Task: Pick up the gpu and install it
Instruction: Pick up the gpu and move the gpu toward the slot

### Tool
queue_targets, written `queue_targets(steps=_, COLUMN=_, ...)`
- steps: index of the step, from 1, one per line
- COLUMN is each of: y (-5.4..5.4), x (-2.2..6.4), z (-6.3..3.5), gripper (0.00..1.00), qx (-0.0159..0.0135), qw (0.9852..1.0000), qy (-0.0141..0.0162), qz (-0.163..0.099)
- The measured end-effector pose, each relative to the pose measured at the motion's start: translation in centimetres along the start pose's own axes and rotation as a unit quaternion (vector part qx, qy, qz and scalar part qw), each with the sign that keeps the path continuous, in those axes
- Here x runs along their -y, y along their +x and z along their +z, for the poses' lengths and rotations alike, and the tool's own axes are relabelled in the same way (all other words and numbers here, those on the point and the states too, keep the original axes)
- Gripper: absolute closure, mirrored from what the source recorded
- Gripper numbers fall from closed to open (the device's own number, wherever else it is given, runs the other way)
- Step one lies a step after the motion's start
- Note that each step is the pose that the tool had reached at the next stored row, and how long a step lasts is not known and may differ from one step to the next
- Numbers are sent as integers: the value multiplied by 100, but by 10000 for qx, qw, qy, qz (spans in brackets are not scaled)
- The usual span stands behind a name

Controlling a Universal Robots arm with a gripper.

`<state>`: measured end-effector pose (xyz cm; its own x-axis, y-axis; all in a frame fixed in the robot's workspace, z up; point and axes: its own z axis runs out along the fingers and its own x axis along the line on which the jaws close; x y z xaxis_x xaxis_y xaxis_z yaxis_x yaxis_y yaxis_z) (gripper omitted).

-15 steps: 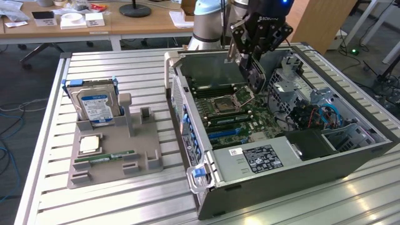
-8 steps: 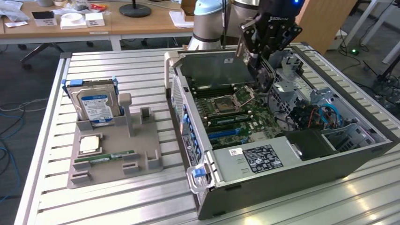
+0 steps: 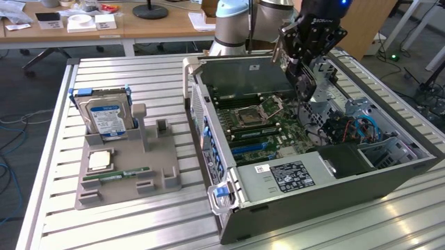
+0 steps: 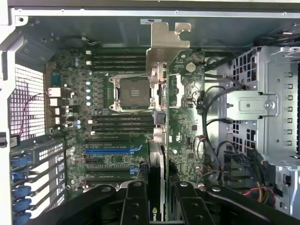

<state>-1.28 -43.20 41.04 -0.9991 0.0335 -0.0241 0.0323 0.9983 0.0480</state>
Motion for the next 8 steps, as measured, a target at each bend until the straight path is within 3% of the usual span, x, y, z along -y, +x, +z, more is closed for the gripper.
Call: queue_targets(steps=8, y=-88, x=-3, z=2, gripper=74, qx=0, qw=10000, qy=0, qz=0)
